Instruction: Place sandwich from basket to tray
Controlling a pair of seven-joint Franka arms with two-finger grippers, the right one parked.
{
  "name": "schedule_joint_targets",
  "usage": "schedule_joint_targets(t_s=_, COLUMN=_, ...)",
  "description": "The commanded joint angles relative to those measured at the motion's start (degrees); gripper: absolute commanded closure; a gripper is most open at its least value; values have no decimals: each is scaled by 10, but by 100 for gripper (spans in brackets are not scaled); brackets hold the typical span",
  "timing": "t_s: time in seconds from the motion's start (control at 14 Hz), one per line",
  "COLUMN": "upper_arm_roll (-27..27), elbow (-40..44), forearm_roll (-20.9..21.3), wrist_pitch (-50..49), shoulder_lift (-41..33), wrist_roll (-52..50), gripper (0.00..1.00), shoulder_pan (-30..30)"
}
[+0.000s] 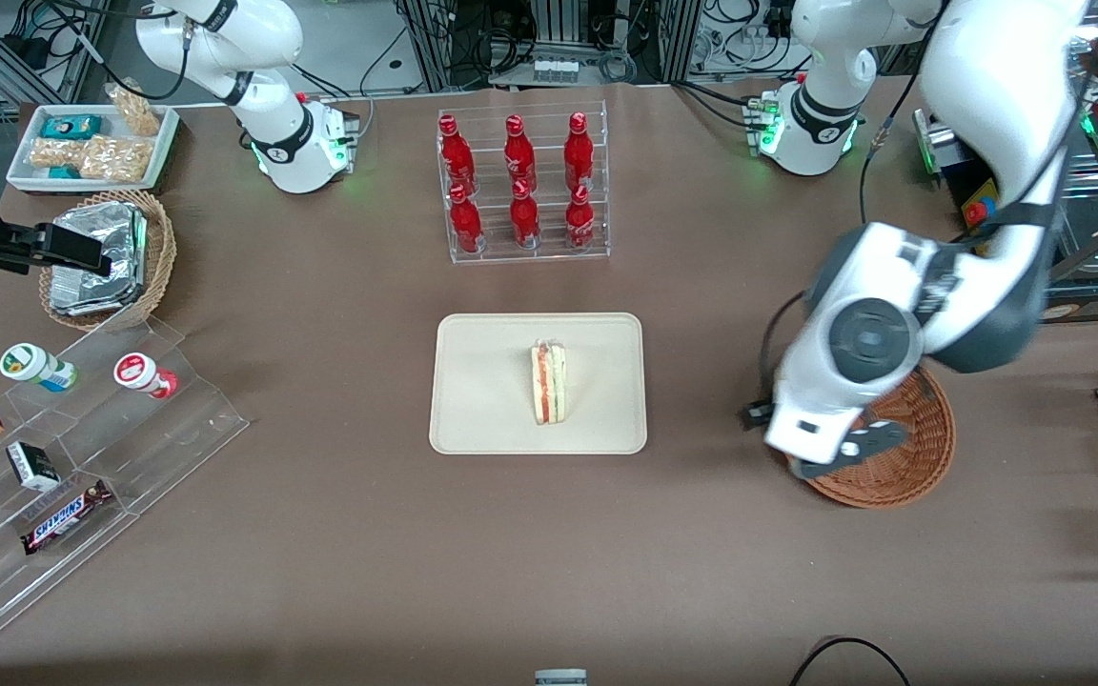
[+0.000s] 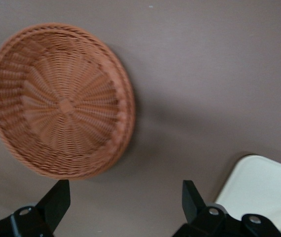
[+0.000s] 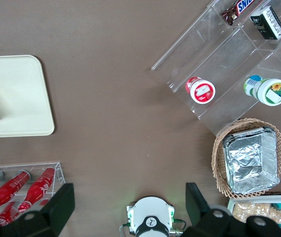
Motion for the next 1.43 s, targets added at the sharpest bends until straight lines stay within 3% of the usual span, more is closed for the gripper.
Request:
schedule_joint_targets(t_s=0.0, upper_arm_roll=-6, elbow=-20, forearm_roll=-12, wrist_pitch=-33, shoulder_lift=-37, wrist_roll=82, gripper=0, shoulder_pan=60)
schedule_joint_targets(t_s=0.57, upper_arm_roll=-3, elbow=-8, forearm_roll=-125, wrist_pitch=-193, shoulder_lift=-160, wrist_roll=275, gripper=0, shoulder_pan=161)
schedule_joint_targets(t_s=0.79, upper_arm_roll=-2, elbow=17, forearm_roll=-157, wrist_pitch=-236, shoulder_lift=-181, wrist_roll=283, gripper=0, shoulder_pan=170)
schedule_joint_targets(t_s=1.36, upper_arm_roll=2, elbow=14, forearm_roll=-153, wrist_pitch=-234, shoulder_lift=-214, wrist_roll=279, gripper=0, shoulder_pan=166)
